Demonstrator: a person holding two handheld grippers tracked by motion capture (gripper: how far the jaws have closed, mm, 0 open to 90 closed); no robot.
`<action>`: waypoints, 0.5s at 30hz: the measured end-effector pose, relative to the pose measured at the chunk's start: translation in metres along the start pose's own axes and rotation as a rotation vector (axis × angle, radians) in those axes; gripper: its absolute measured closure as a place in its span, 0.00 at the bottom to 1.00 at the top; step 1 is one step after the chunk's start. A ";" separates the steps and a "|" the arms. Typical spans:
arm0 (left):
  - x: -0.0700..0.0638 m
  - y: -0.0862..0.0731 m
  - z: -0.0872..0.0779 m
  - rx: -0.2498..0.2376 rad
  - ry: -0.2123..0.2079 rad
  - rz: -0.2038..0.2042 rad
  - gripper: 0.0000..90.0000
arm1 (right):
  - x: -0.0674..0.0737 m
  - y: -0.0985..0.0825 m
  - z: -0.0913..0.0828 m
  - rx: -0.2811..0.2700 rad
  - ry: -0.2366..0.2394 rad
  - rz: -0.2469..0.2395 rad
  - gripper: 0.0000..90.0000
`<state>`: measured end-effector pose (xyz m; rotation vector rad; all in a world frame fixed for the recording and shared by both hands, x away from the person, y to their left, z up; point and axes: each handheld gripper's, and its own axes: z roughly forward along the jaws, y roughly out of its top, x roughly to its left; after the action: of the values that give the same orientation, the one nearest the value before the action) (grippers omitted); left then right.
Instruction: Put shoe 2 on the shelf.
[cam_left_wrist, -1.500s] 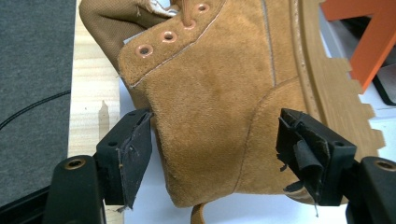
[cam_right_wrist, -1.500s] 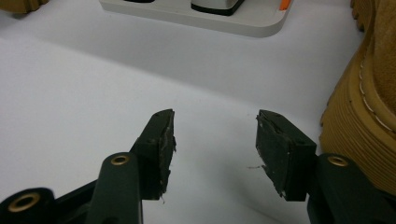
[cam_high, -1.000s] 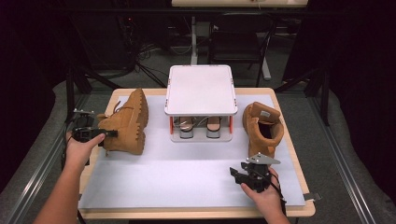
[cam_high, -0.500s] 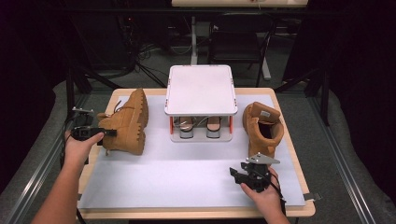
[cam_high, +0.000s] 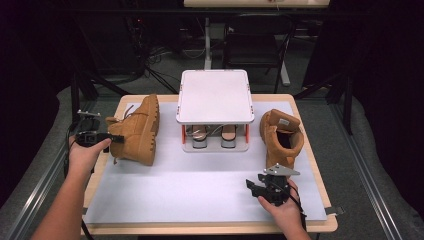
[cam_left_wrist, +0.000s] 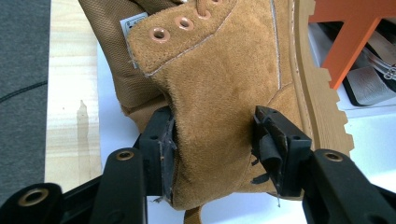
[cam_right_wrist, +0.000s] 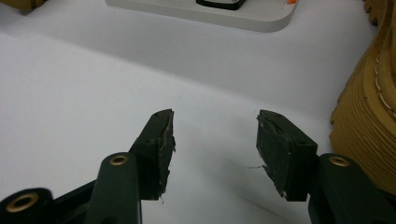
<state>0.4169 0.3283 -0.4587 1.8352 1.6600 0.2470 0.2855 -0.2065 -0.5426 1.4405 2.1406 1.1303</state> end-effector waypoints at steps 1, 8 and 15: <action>-0.001 0.001 -0.001 0.001 0.002 0.007 0.57 | 0.000 0.000 0.000 0.000 0.000 0.000 0.51; -0.012 0.006 -0.007 -0.013 -0.013 0.037 0.62 | 0.000 0.000 0.000 0.001 0.000 -0.002 0.51; -0.024 0.009 -0.008 -0.045 -0.042 0.051 0.66 | 0.000 0.000 0.000 0.002 0.001 -0.002 0.51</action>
<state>0.4151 0.3082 -0.4406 1.8385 1.5691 0.2636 0.2853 -0.2066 -0.5425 1.4385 2.1444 1.1281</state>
